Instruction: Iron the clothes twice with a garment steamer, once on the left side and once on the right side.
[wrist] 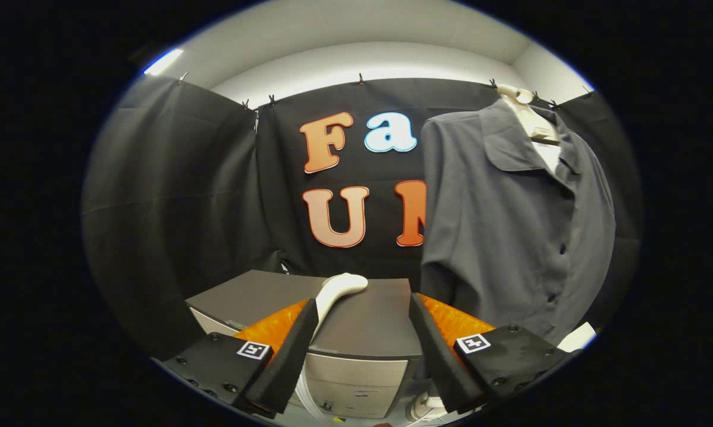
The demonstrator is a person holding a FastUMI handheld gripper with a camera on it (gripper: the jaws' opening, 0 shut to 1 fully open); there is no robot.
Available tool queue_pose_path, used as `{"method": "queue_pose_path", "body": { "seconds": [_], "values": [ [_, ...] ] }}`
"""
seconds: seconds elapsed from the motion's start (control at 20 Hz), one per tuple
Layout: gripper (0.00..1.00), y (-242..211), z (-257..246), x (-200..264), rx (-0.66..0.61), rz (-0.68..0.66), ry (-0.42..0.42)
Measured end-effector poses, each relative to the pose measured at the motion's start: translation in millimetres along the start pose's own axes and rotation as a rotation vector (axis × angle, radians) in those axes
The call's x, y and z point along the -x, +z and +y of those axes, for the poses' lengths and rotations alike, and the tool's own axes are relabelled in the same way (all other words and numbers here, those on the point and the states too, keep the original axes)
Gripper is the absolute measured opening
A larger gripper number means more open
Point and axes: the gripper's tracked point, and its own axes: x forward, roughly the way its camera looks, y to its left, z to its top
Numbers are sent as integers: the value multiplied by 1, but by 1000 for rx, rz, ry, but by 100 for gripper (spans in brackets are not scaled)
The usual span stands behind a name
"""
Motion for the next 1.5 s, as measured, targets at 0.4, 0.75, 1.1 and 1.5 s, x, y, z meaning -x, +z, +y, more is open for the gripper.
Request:
{"method": "queue_pose_path", "body": {
  "seconds": [0.4,0.75,1.1,1.5],
  "values": [
    [98,-38,54,-94,-4,125,-21],
    [97,-85,50,-160,-47,273,-92],
    [88,-119,45,-194,-48,406,-121],
    [51,-130,53,-200,-28,481,-111]
  ]
}}
